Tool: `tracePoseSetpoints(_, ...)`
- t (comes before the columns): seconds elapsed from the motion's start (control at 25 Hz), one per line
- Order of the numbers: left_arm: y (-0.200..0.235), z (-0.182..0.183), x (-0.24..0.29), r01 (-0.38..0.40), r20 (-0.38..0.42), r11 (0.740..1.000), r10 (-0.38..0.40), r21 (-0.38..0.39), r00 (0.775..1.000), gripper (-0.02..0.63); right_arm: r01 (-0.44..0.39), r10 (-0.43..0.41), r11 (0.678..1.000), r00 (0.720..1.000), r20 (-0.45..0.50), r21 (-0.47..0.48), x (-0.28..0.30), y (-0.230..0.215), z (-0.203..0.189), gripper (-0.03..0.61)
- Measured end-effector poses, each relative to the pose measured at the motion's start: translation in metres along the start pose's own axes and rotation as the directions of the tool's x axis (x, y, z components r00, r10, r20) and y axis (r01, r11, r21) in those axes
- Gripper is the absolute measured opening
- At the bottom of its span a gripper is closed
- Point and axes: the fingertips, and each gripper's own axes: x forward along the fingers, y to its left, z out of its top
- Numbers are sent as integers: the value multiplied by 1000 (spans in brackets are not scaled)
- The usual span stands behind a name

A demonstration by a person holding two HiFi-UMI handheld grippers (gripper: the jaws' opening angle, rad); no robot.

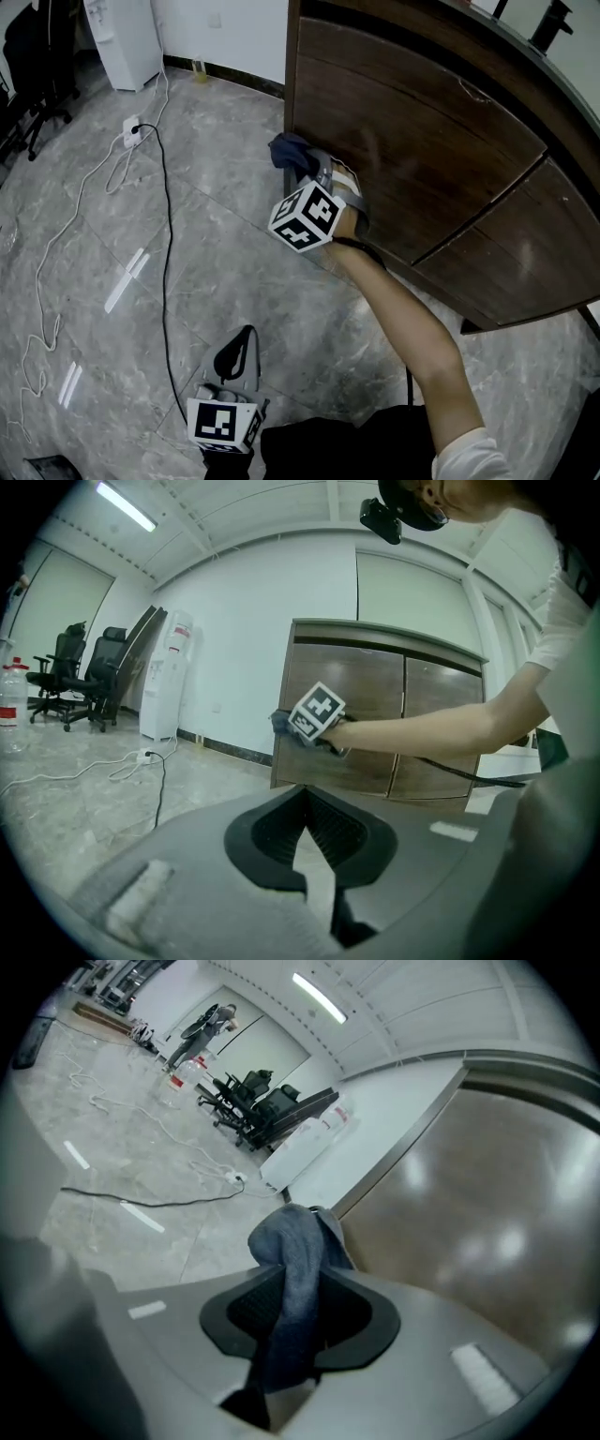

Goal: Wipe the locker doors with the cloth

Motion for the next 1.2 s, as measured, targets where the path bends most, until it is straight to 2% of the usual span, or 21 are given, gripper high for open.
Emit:
tracePoseSetpoints(0.2,-16,12,-6,38,36,999,-39,21,999,2,62,-65,997,994,84,38,-37,-75,66,107)
tracePoseSetpoints(0.4,-21,16,-7,44,33,999,-44,20,998,3,178,-179,984,968,178,27,-76,-150,121,107)
tracePoseSetpoints(0.52,-27,19,-8,51,36,998,-52,25,998,2,215,-218,976,953,211,35,-94,-182,146,107)
tracePoseSetpoints(0.64,-34,27,-7,58,44,998,-60,35,997,2,208,-213,977,940,266,47,-110,-193,159,107)
tracePoseSetpoints(0.76,-41,32,-7,66,46,997,-68,46,997,2,167,-178,984,918,355,62,-141,-177,151,107)
tracePoseSetpoints(0.92,-54,44,0,76,58,995,-80,68,995,2,100,-140,988,890,433,115,-200,-154,117,107)
tracePoseSetpoints(1.0,-66,55,3,96,60,991,-102,92,993,2,82,-141,985,890,433,150,-233,-153,94,107)
tracePoseSetpoints(1.2,-111,95,8,98,73,986,-108,132,991,2,35,-125,972,915,385,232,-304,-169,32,107)
